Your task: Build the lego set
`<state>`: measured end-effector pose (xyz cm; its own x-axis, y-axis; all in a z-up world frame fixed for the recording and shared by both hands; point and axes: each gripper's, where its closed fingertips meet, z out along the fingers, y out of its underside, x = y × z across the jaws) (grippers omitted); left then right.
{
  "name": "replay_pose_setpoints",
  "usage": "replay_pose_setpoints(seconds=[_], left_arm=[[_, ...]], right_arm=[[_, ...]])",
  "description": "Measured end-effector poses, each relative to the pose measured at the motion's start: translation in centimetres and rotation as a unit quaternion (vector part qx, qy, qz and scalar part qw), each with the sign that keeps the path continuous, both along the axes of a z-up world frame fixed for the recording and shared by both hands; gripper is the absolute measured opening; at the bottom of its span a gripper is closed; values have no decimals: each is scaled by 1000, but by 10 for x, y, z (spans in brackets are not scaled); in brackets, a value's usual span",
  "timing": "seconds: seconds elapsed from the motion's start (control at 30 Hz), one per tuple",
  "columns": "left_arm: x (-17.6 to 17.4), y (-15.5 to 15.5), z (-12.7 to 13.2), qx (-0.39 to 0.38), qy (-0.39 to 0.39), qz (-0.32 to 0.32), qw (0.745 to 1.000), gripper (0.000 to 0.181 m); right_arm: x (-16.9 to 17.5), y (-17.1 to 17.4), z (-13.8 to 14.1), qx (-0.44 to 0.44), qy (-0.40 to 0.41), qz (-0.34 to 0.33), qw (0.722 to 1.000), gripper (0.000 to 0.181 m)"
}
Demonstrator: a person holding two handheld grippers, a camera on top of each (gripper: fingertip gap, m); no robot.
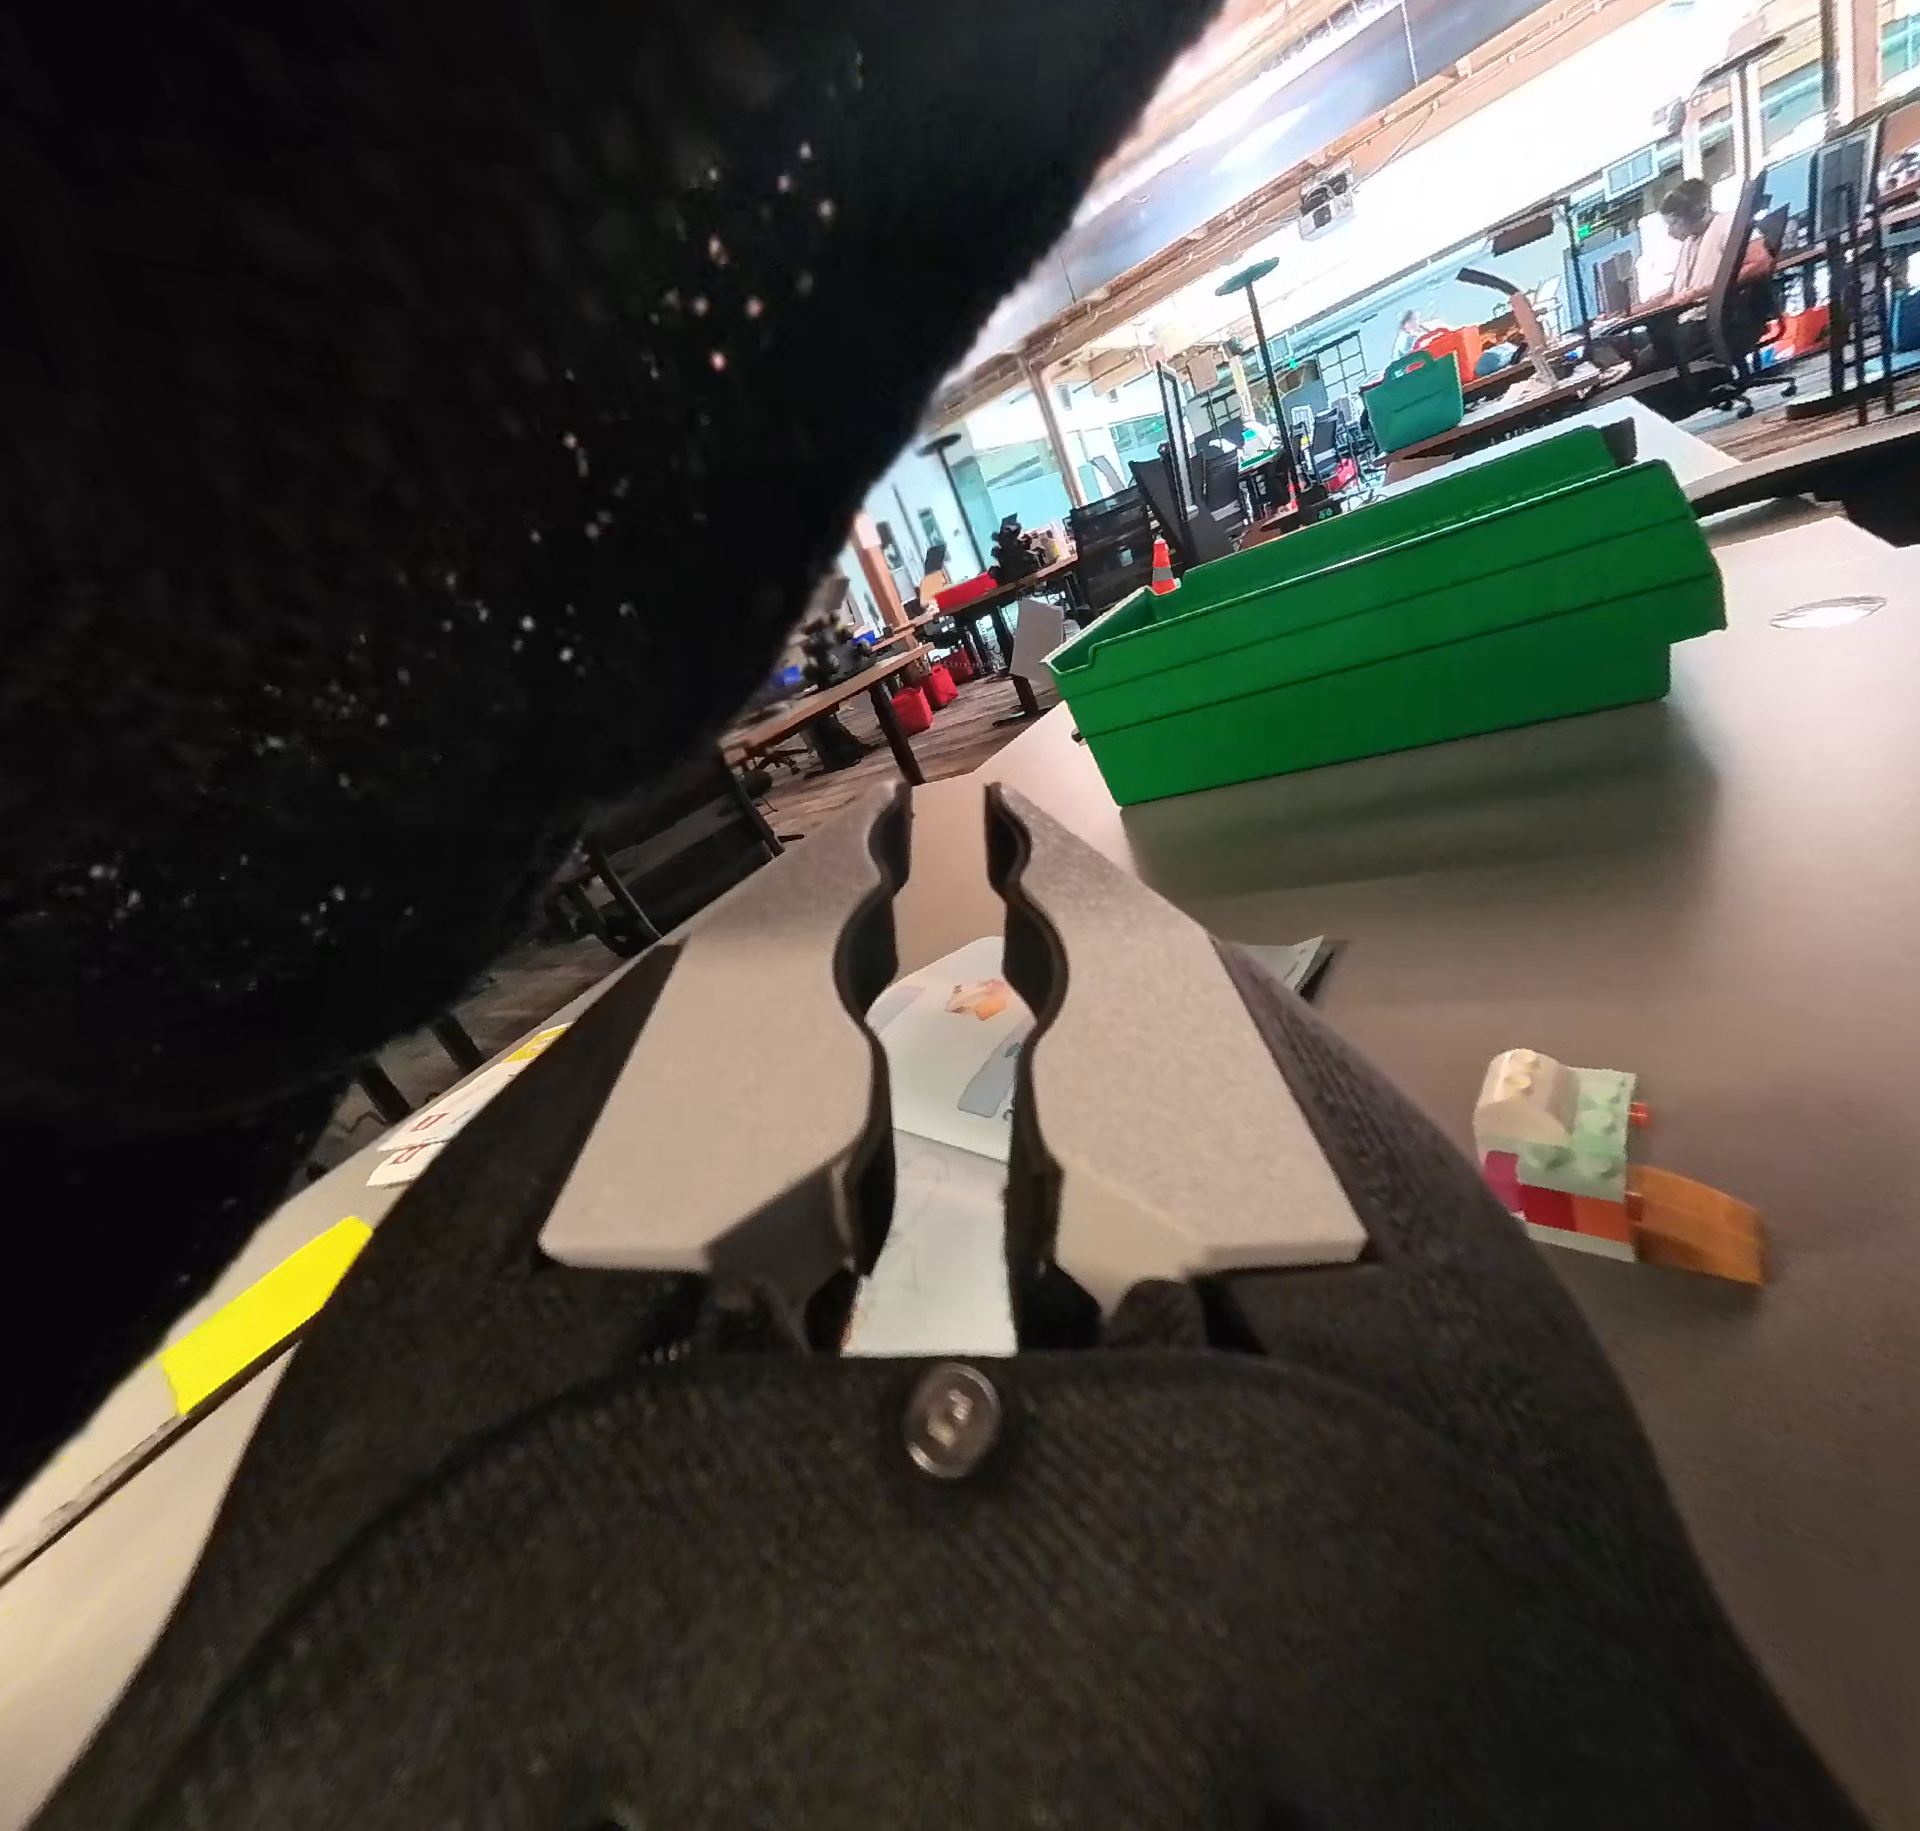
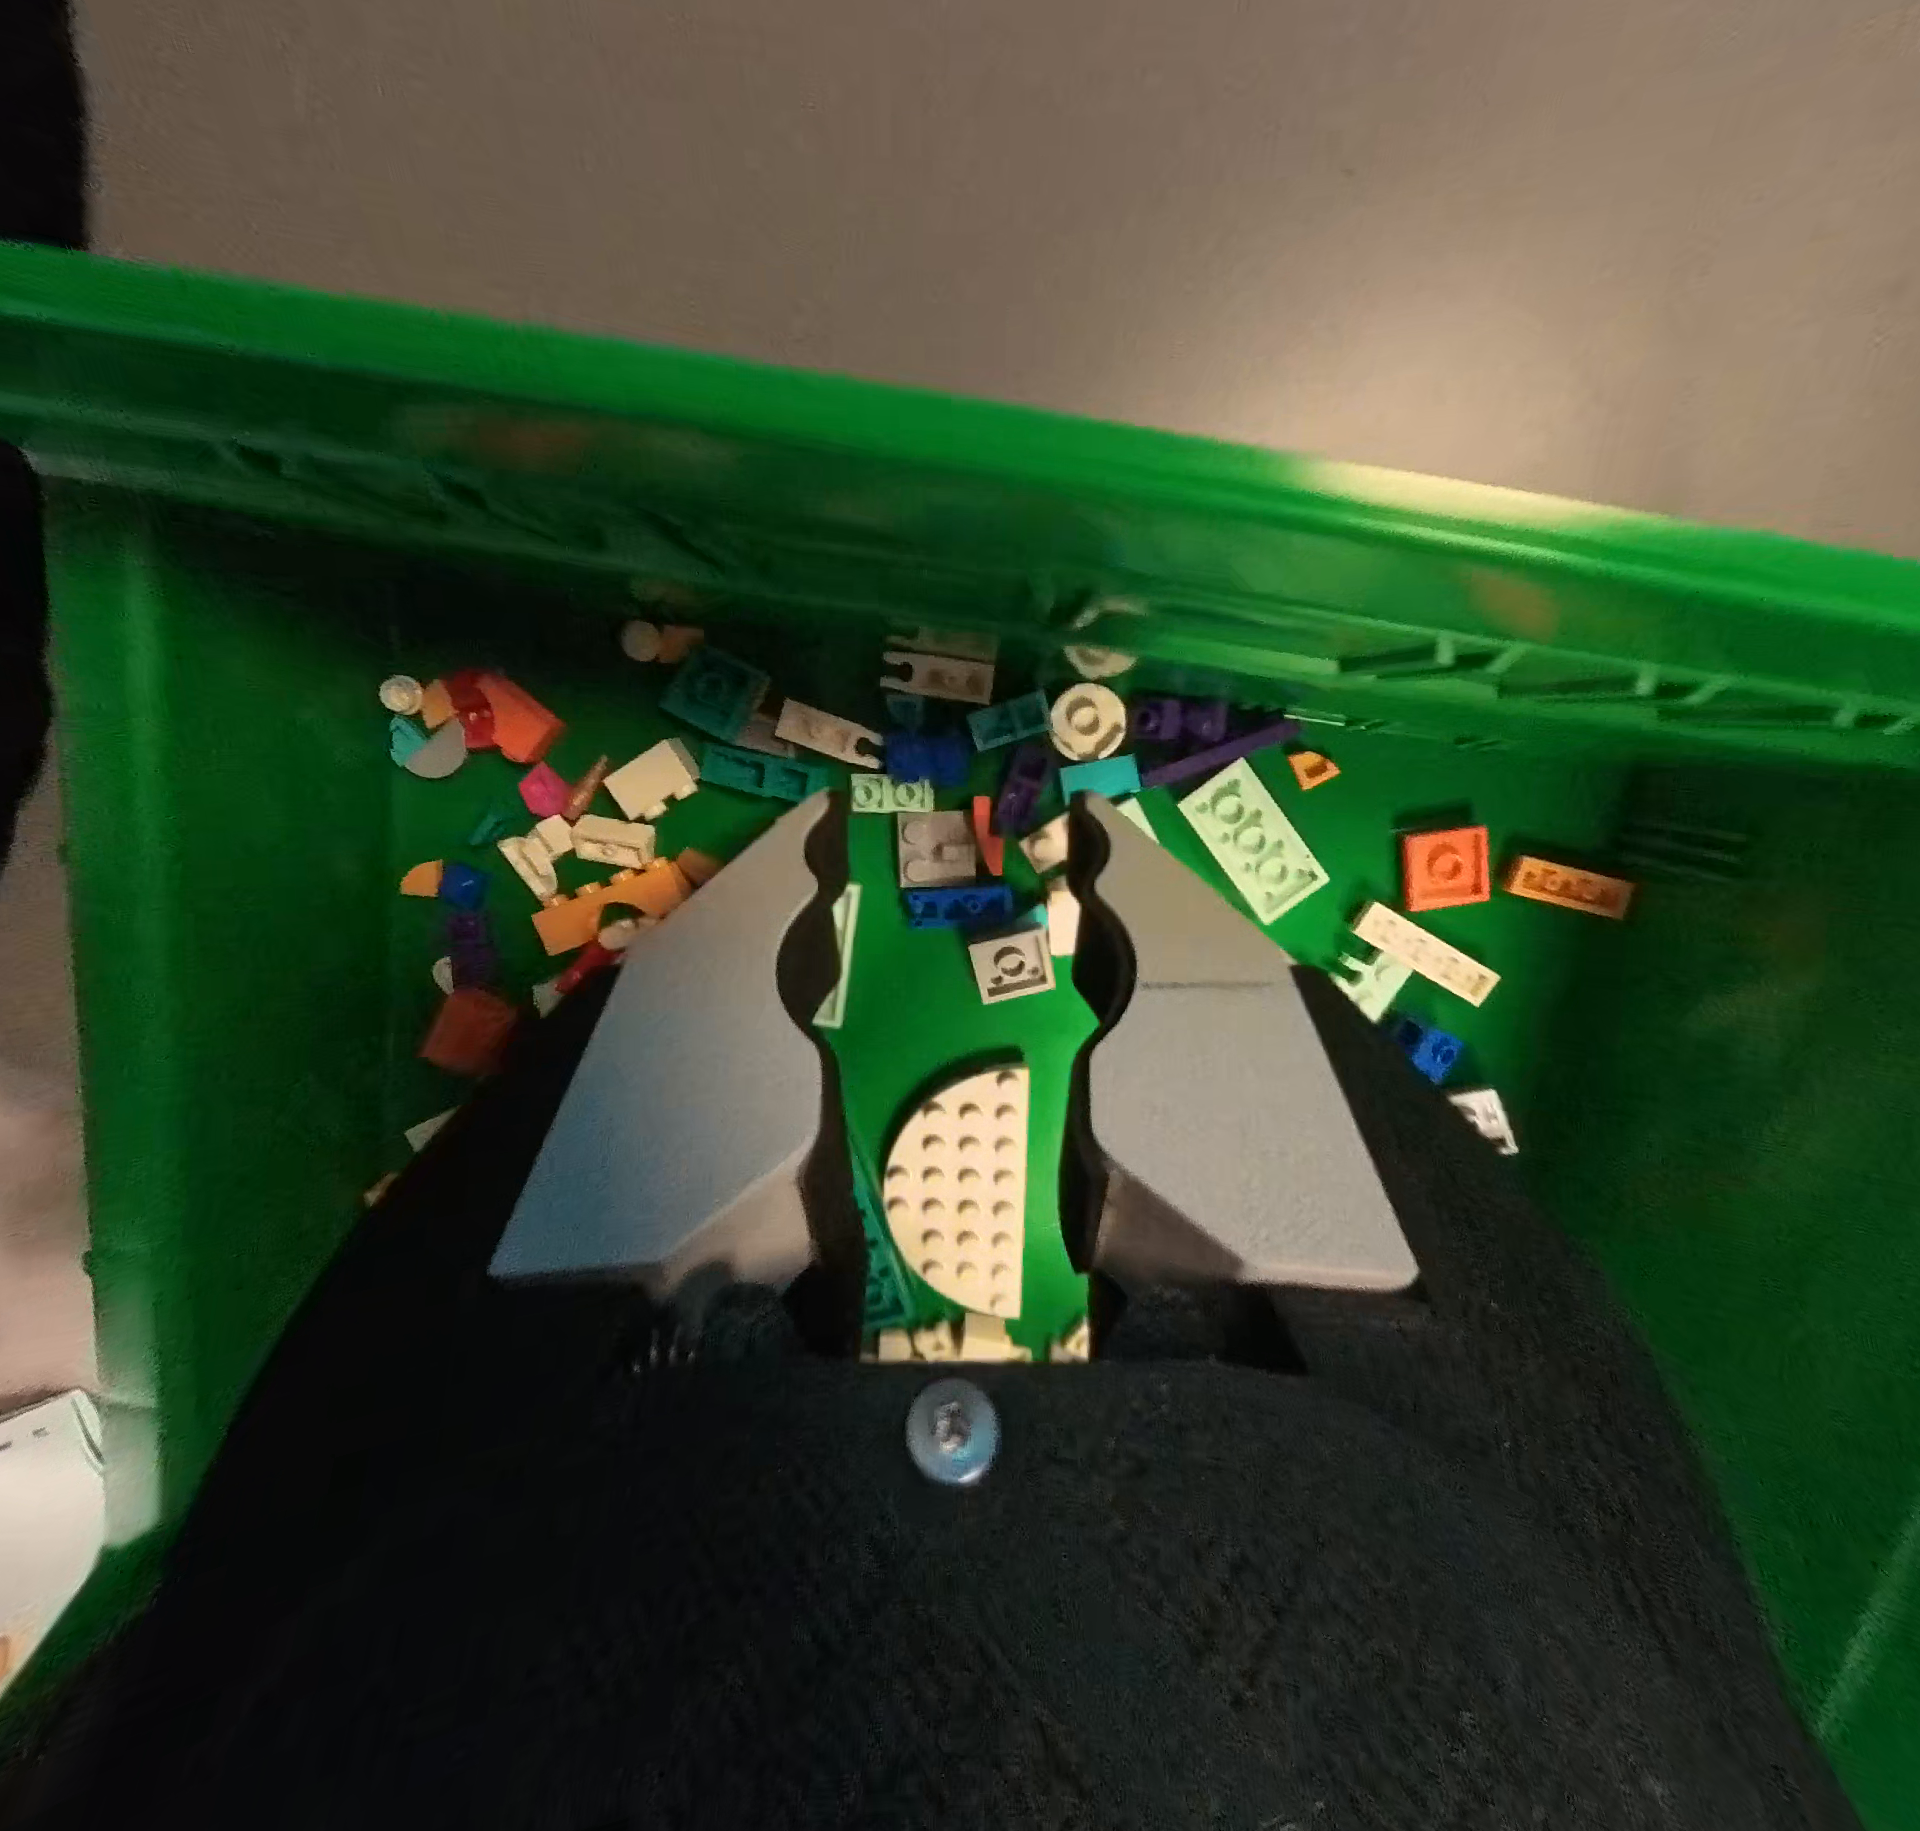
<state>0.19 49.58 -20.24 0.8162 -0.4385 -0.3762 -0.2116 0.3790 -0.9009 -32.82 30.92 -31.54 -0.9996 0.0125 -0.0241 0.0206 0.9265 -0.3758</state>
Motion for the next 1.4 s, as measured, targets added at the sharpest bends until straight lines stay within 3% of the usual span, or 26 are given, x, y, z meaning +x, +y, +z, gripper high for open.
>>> replay_pose_setpoints(seconds=[0.13, 0.27, 0.4, 0.53, 0.63, 0.7, 0.9, 1.03, 1.17, 1.27, 1.4], left_arm=[[1, 0, -1, 1, 4, 0, 1000, 13], [-1, 1, 0, -2, -3, 0, 1000, 13], [-1, 1, 0, -2, -2, -1, 1000, 13], [-1, 1, -2, -3, 0, -1, 1000, 13], [-2, 1, -1, -3, -1, 1, 1000, 13], [-3, 2, -1, -3, -3, 2, 1000, 13], [-4, 2, -1, -2, -3, 3, 1000, 13], [-8, 3, 0, 1, -8, 12, 1000, 14], [-19, 4, 7, 19, -22, 38, 999, 16], [-41, 3, 19, 58, -31, 87, 994, 19], [-66, -1, 30, 71, -87, 106, 988, 23]], right_arm=[[3, 14, -11, 37, -2, 12, 999, 38], [-6, 45, -11, 106, -11, -19, 994, 30], [-24, 33, -3, 71, 34, -29, 996, 30], [-77, 36, -4, 64, 102, -150, 981, 26], [-94, 31, -5, 17, 92, -213, 973, 23], [-96, 26, -7, -6, 80, -222, 972, 22], [-79, 43, -9, 34, 40, -234, 971, 28], [-60, 45, 51, -21, 61, -268, 961, 29], [-12, 63, 130, -39, 137, -316, 938, 34], [41, 87, 192, -35, 223, -369, 902, 38], [136, 126, 261, -14, 339, -458, 822, 39]])
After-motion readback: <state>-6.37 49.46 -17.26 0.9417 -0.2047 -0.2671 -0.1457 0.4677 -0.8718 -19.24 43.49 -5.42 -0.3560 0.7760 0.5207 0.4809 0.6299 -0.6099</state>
